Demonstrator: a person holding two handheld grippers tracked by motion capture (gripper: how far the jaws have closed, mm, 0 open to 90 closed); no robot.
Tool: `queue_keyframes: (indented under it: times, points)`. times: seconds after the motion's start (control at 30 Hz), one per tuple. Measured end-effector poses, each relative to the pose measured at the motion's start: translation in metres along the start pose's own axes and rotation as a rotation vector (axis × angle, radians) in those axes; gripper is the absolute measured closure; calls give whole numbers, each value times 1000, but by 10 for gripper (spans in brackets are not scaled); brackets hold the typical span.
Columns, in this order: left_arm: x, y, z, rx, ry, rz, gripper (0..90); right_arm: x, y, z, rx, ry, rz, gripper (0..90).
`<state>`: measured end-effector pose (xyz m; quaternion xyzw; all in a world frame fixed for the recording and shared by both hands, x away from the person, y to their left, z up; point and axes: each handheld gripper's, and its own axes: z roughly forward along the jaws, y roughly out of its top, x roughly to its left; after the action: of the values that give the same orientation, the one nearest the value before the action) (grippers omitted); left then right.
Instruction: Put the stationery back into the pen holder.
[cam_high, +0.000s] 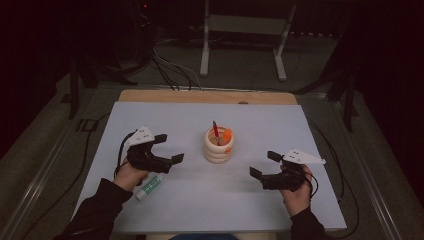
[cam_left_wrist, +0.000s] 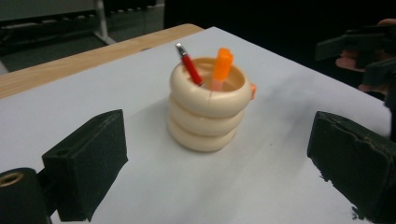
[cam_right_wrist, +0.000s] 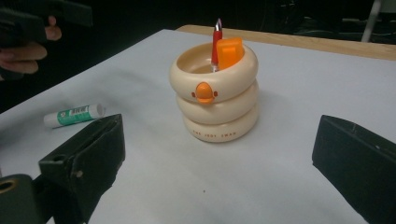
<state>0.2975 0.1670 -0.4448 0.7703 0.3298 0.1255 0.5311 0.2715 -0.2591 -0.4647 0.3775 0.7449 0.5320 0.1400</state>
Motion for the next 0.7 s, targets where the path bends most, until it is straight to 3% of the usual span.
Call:
queue_keyframes:
  times: [0.7]
  points:
    - [-3,-63,-33,16,69,9,58,3,0,1,0,13,-10,23]
